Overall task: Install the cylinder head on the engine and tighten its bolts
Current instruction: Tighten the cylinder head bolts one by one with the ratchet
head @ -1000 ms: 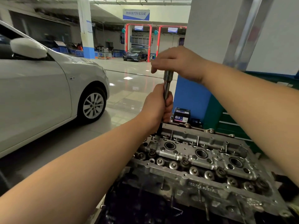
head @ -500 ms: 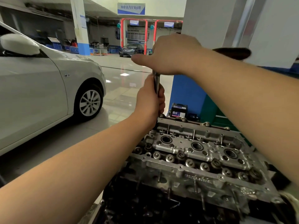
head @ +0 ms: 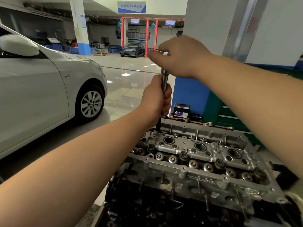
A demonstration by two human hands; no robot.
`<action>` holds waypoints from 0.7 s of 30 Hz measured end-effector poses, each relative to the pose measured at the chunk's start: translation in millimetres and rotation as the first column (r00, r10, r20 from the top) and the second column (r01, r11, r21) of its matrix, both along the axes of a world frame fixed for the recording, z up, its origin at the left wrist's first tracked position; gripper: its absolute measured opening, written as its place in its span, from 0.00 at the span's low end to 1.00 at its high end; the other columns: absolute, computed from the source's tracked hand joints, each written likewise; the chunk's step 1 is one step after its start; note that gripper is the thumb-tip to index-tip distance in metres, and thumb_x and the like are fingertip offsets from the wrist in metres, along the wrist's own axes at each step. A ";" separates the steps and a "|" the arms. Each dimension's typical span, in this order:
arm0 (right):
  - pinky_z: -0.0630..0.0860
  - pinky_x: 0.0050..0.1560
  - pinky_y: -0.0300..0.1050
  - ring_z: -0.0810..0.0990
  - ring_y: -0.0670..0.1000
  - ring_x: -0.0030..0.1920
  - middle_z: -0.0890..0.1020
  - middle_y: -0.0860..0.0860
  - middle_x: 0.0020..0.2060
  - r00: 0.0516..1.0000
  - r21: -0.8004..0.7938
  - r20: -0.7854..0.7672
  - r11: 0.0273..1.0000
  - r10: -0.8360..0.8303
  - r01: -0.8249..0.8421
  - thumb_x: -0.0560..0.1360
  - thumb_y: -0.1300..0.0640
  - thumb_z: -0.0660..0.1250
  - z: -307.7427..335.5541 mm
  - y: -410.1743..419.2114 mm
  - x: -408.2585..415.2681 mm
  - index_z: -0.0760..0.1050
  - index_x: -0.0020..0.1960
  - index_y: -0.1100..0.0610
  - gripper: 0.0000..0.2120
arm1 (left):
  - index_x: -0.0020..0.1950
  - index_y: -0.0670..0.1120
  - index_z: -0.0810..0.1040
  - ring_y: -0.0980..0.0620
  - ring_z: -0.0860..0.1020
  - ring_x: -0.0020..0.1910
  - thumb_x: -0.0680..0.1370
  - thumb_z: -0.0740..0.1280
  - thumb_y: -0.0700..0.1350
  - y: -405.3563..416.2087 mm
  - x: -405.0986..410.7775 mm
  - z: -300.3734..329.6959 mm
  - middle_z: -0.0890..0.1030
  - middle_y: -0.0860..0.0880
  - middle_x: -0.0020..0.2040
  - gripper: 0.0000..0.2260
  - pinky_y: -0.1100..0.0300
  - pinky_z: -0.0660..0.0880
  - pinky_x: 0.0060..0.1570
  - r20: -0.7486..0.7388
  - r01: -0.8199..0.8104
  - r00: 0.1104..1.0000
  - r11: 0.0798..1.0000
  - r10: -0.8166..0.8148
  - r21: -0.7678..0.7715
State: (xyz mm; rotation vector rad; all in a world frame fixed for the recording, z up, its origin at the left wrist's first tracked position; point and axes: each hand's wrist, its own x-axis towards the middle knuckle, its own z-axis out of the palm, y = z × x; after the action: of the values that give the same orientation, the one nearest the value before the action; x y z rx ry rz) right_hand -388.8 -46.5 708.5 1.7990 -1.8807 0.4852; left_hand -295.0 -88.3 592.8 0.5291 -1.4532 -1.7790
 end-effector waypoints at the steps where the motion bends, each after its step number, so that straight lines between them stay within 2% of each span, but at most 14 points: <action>1: 0.65 0.40 0.48 0.74 0.58 0.43 0.73 0.51 0.36 0.984 -0.055 -0.105 0.989 -0.145 0.140 0.80 0.28 0.50 0.2 1.0 6.2 0.75 0.44 0.51 0.29 | 0.29 0.49 0.61 0.49 0.53 0.26 0.83 0.51 0.55 -2.0 2.1 -0.3 0.57 0.49 0.27 0.23 0.61 0.53 0.26 0.003 0.056 0.998 0.998 -0.056 -0.009; 2: 0.64 0.38 0.48 0.72 0.58 0.40 0.71 0.51 0.35 0.948 -0.109 -0.178 0.963 -0.264 0.248 0.79 0.28 0.49 0.3 2.4 12.8 0.74 0.45 0.53 0.30 | 0.28 0.49 0.61 0.49 0.52 0.25 0.83 0.50 0.56 -4.3 5.6 0.4 0.56 0.49 0.26 0.24 0.61 0.53 0.26 0.012 0.127 0.992 0.992 -0.127 -0.018; 4: 0.60 0.34 0.47 0.69 0.56 0.36 0.67 0.51 0.34 0.892 -0.163 -0.256 0.926 -0.372 0.340 0.77 0.27 0.48 -0.7 5.8 25.6 0.71 0.46 0.53 0.31 | 0.27 0.48 0.61 0.49 0.52 0.24 0.84 0.50 0.58 -9.6 12.9 2.4 0.55 0.50 0.25 0.26 0.59 0.50 0.28 0.037 0.262 0.965 0.965 -0.261 -0.026; 6: 0.60 0.33 0.46 0.69 0.56 0.34 0.67 0.52 0.33 0.884 -0.195 -0.280 0.924 -0.374 0.329 0.77 0.25 0.49 -3.7 4.5 30.3 0.70 0.42 0.55 0.33 | 0.27 0.48 0.61 0.49 0.52 0.24 0.84 0.50 0.58 -13.1 16.8 3.1 0.55 0.50 0.24 0.27 0.56 0.49 0.29 0.043 0.308 0.951 0.951 -0.307 -0.017; 8: 0.62 0.34 0.45 0.72 0.55 0.34 0.73 0.51 0.34 0.931 -0.177 -0.217 0.950 -0.294 0.259 0.76 0.24 0.49 -5.3 1.7 27.8 0.73 0.38 0.55 0.36 | 0.27 0.48 0.60 0.49 0.52 0.24 0.84 0.50 0.57 -10.5 17.8 3.6 0.55 0.49 0.25 0.27 0.58 0.51 0.28 0.032 0.263 0.964 0.965 -0.262 -0.010; 9: 0.64 0.35 0.45 0.74 0.55 0.37 0.76 0.50 0.35 0.965 -0.139 -0.162 0.973 -0.208 0.187 0.76 0.23 0.49 -5.3 0.4 24.8 0.75 0.38 0.53 0.35 | 0.27 0.48 0.61 0.49 0.53 0.24 0.84 0.50 0.57 -8.4 17.8 4.1 0.56 0.49 0.25 0.26 0.60 0.53 0.27 0.022 0.220 0.975 0.975 -0.220 -0.001; 11: 0.69 0.45 0.50 0.76 0.54 0.42 0.76 0.45 0.35 1.000 -0.060 0.003 0.998 0.028 -0.027 0.78 0.26 0.54 -7.0 -2.1 16.8 0.76 0.39 0.48 0.28 | 0.28 0.47 0.65 0.49 0.59 0.23 0.85 0.52 0.58 -1.3 16.1 3.8 0.61 0.48 0.25 0.27 0.63 0.60 0.25 0.022 0.067 0.997 0.998 -0.068 0.010; 13: 0.70 0.55 0.54 0.76 0.51 0.42 0.76 0.45 0.34 0.957 -0.075 0.168 0.971 0.238 -0.228 0.81 0.34 0.59 -10.6 -7.2 5.4 0.78 0.42 0.48 0.21 | 0.34 0.46 0.72 0.48 0.68 0.26 0.85 0.53 0.59 10.9 12.2 3.2 0.70 0.47 0.28 0.26 0.63 0.66 0.26 0.063 -0.163 0.984 0.986 0.164 -0.019; 14: 0.72 0.56 0.55 0.77 0.51 0.42 0.78 0.48 0.36 0.923 -0.096 0.233 0.952 0.305 -0.290 0.82 0.36 0.60 -12.4 -10.6 -0.3 0.80 0.45 0.50 0.20 | 0.38 0.46 0.75 0.48 0.72 0.30 0.85 0.54 0.58 17.0 10.4 0.9 0.74 0.47 0.31 0.23 0.61 0.69 0.29 0.075 -0.254 0.963 0.966 0.257 -0.054; 16: 0.75 0.54 0.54 0.80 0.53 0.46 0.82 0.52 0.42 0.874 -0.107 0.338 0.937 0.350 -0.334 0.82 0.38 0.61 -14.8 -14.9 -7.2 0.82 0.48 0.52 0.20 | 0.48 0.52 0.76 0.50 0.75 0.38 0.83 0.60 0.51 28.9 4.1 -10.2 0.79 0.50 0.40 0.08 0.55 0.71 0.37 0.048 -0.349 0.931 0.922 0.362 -0.169; 17: 0.76 0.54 0.53 0.81 0.52 0.48 0.83 0.50 0.45 0.854 -0.097 0.387 0.937 0.347 -0.337 0.82 0.38 0.61 -15.7 -15.3 -6.9 0.82 0.49 0.50 0.18 | 0.52 0.56 0.75 0.52 0.75 0.39 0.81 0.63 0.48 35.3 1.6 -16.4 0.77 0.52 0.43 0.03 0.55 0.72 0.39 0.025 -0.353 0.930 0.911 0.366 -0.211; 19: 0.77 0.52 0.50 0.80 0.47 0.49 0.83 0.44 0.45 0.852 -0.090 0.424 0.950 0.308 -0.299 0.81 0.37 0.61 -17.0 -15.8 -1.6 0.79 0.46 0.44 0.14 | 0.54 0.58 0.71 0.55 0.74 0.37 0.77 0.67 0.45 42.0 -6.3 -26.5 0.74 0.52 0.43 0.10 0.57 0.71 0.38 -0.008 -0.392 0.914 0.880 0.405 -0.268; 21: 0.71 0.41 0.47 0.77 0.45 0.42 0.79 0.44 0.38 0.923 -0.118 0.325 0.977 0.208 -0.179 0.80 0.36 0.58 -18.1 -17.9 6.0 0.75 0.39 0.46 0.18 | 0.49 0.57 0.70 0.58 0.73 0.32 0.78 0.67 0.50 43.9 -14.8 -23.6 0.74 0.55 0.38 0.06 0.56 0.69 0.35 -0.022 -0.517 0.848 0.818 0.529 -0.254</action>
State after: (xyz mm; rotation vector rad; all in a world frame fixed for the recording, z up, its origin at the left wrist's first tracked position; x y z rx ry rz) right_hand -382.8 -64.4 690.4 1.9508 -1.8667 0.9862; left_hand -309.8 -44.4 569.1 0.7586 -1.3709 -1.1341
